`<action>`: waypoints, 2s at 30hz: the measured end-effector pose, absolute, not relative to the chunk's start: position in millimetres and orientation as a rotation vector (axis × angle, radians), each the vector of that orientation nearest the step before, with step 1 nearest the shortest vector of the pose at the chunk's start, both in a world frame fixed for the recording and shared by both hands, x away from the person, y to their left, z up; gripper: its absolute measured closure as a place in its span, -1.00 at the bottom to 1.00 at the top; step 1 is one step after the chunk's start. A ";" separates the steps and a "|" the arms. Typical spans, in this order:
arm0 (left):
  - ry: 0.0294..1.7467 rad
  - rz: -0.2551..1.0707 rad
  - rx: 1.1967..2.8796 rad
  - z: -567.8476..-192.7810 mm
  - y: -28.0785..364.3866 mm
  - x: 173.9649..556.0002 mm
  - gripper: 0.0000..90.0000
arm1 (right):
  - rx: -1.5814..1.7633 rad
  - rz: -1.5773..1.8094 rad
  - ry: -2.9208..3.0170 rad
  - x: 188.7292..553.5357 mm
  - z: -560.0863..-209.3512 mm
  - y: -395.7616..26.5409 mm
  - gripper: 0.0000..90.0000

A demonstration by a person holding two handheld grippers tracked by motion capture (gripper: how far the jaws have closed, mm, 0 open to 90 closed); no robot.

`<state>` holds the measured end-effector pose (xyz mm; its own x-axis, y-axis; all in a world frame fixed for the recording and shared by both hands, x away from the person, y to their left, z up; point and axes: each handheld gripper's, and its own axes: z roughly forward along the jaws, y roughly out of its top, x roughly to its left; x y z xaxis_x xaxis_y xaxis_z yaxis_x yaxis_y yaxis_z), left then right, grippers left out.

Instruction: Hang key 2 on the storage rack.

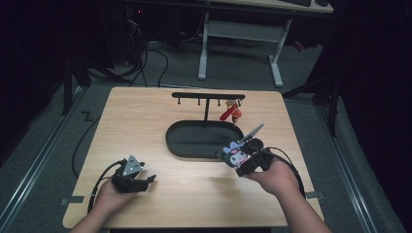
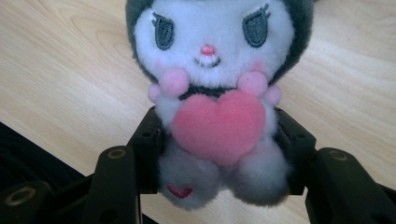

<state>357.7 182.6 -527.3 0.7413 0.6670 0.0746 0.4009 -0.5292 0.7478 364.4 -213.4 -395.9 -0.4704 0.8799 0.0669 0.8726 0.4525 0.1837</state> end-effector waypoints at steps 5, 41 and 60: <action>0.790 0.465 2.203 -527.0 180.7 357.7 -0.23 | 1.606 0.336 2.628 372.7 -380.5 -213.5 0.05; 0.796 0.470 2.210 -527.1 183.6 355.2 -0.22 | 1.572 0.397 2.604 427.6 -337.3 -181.4 0.05; 0.804 0.454 2.202 -526.8 186.0 356.4 -0.21 | 1.538 0.359 2.625 464.2 -336.9 -148.7 0.05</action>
<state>356.4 186.0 -526.8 0.7416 0.6669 0.0729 0.4067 -0.5333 0.7418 464.2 -148.7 -336.9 -0.4937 0.8682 0.0507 0.8499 0.4693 0.2397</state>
